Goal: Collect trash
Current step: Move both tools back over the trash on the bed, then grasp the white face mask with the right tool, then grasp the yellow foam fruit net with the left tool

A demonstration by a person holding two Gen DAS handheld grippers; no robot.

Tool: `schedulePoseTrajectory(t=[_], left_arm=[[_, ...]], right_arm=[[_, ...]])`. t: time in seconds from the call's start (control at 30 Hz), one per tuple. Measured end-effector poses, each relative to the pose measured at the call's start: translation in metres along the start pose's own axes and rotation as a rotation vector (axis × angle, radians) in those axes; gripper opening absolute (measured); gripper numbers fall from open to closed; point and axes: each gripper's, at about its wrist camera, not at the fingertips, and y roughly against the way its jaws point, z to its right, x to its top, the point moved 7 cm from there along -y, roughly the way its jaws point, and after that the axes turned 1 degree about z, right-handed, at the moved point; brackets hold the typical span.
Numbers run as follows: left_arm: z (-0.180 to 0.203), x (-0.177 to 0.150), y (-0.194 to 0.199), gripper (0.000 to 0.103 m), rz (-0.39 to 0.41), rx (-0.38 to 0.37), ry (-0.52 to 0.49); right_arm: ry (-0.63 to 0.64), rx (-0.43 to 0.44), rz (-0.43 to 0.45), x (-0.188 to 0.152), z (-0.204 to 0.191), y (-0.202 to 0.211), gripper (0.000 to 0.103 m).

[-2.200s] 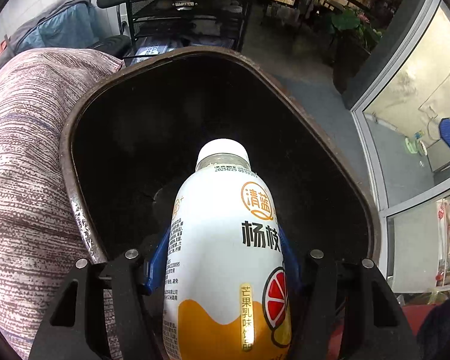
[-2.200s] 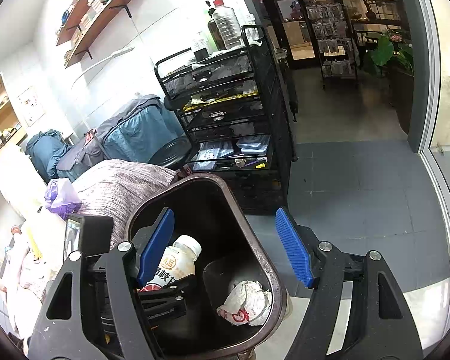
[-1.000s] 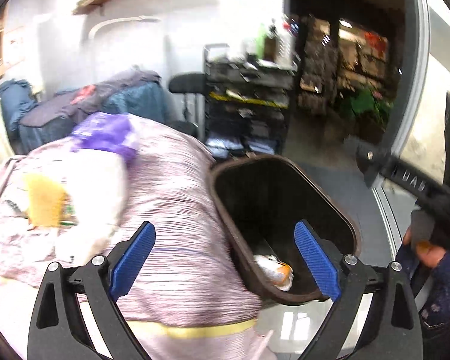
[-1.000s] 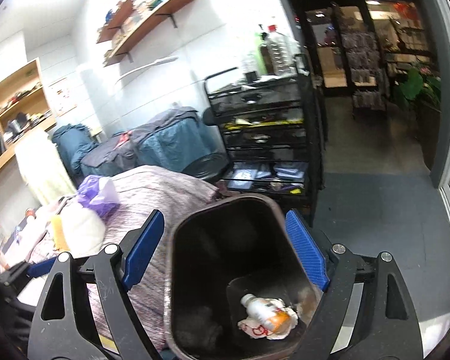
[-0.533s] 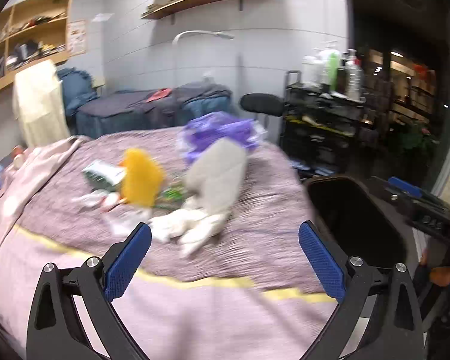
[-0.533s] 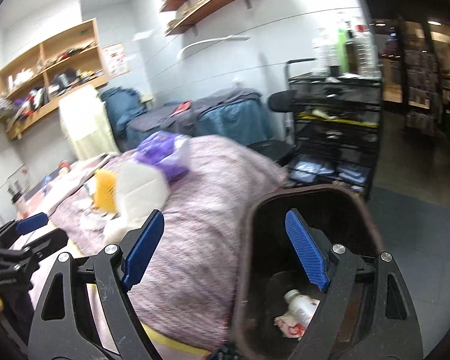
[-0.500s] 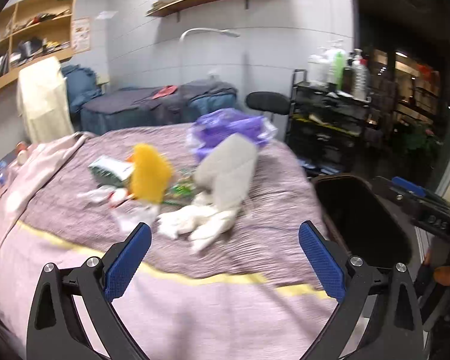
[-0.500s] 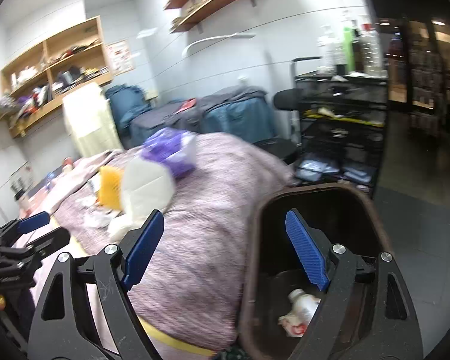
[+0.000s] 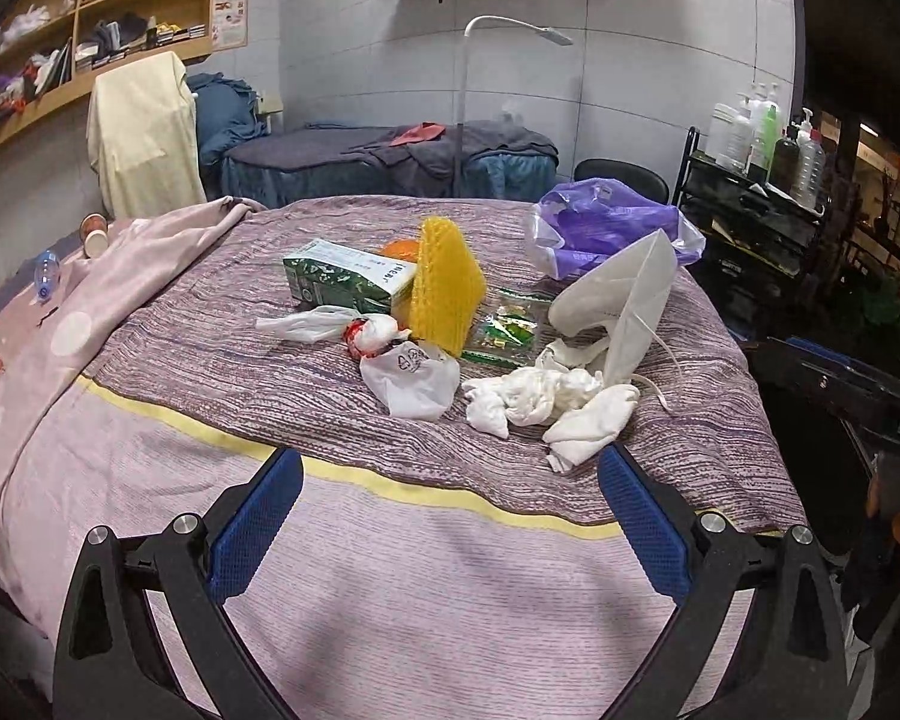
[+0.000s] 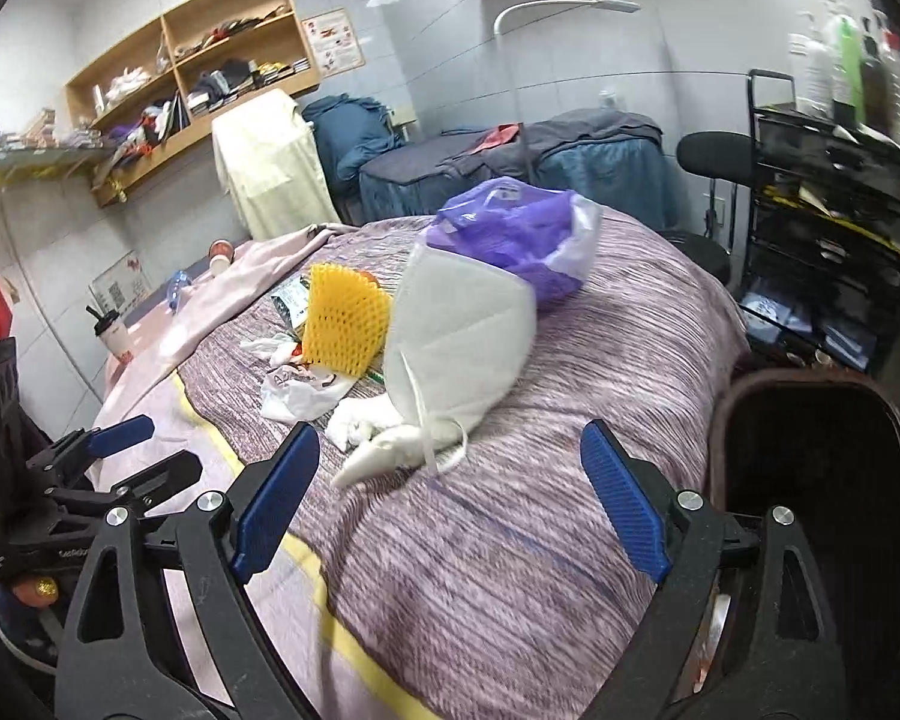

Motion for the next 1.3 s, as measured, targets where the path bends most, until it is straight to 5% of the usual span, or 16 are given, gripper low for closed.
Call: schedulePoseTrajectory(t=[0.2, 0.57, 0.8, 0.97, 1.3], left_arm=[[-0.017, 0.007, -0.007, 0.097, -0.004, 0.022, -0.002], [-0.032, 0.016, -0.024, 0.097, -0.027, 0.001, 0.011], [-0.033, 0.035, -0.041, 0.097, -0.019, -0.017, 0.004], [-0.028, 0.051, -0.061, 0.09, -0.039, -0.027, -0.024], [-0.014, 0.082, -0.109, 0.076, -0.12, -0.055, -0.042]], right_arm=[[-0.06, 0.024, -0.054, 0.022, -0.01, -0.036, 0.088], [-0.121, -0.116, -0.165, 0.034, 0.013, -0.108, 0.088], [-0.174, -0.045, -0.155, 0.031, 0.023, -0.108, 0.024], [-0.163, -0.01, -0.108, 0.034, 0.019, -0.09, 0.012], [-0.13, 0.028, -0.023, 0.041, 0.011, -0.043, 0.01]])
